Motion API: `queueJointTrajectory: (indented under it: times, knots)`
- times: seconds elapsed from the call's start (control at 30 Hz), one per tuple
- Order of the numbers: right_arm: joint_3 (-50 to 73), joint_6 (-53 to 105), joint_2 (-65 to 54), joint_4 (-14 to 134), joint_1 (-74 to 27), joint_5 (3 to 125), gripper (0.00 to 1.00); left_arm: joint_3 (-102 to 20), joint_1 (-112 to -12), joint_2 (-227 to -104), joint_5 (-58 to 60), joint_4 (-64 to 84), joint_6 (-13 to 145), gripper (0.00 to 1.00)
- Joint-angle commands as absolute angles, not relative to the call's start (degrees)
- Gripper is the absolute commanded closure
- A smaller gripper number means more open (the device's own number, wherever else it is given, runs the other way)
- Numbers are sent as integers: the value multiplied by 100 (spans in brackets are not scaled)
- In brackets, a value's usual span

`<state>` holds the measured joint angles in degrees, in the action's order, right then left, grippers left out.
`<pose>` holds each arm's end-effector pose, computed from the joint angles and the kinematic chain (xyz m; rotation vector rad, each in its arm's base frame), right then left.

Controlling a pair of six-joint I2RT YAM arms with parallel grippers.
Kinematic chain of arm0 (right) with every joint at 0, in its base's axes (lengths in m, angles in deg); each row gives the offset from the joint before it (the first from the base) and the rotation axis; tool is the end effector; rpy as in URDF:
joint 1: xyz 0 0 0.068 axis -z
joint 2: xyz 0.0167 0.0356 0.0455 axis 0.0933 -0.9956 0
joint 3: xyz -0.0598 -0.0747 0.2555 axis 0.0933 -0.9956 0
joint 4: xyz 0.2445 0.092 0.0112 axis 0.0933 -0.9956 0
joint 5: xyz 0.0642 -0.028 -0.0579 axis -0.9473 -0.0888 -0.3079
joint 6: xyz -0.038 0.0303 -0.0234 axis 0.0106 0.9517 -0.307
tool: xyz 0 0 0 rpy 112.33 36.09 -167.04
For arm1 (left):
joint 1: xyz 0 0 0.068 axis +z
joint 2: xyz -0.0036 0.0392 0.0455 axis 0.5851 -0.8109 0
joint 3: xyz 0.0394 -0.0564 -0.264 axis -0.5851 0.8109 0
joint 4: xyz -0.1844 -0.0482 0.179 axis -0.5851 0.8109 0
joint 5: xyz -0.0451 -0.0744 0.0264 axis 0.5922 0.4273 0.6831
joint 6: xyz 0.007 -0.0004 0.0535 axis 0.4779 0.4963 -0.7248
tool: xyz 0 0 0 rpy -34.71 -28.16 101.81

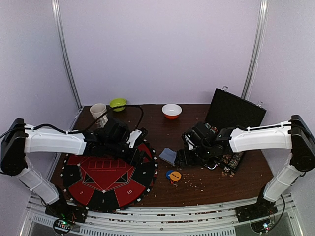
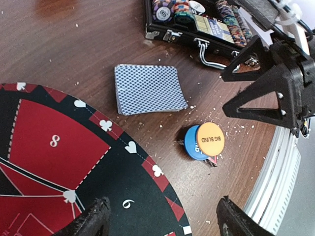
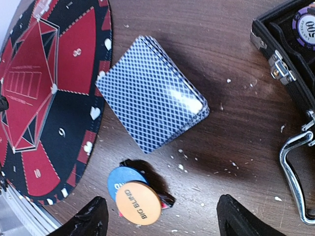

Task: Distribute texas hold em gaming equipment
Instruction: Adjust the big blind button at the center of the board.

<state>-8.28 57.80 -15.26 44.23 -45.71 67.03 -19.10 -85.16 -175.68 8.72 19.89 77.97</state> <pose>0.2034 0.2559 0.2016 -0.3213 2.6018 0.7140 0.1972 -0.2446 0.2088 0.6970 2.3949 -0.9157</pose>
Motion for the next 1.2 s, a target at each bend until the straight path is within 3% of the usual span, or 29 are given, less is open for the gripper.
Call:
queueJointTrajectory:
  times: [0.0,0.17,0.63,1.17]
  knots:
    - [-837,5539,-1520,4102,-4548,6802,22,-1948,-8536,-17890,1076,1448,8156,25]
    - [-1163,5533,-1610,4503,-4545,6516,23,-2146,-8819,-18392,1286,1320,8213,28]
    - [-1461,5304,-1884,5141,-4515,5838,38,-2464,-8983,-19446,1849,603,8795,46]
    - [-1910,5259,-1918,5607,-4441,5365,44,-2674,-9057,-19915,1785,718,8901,47]
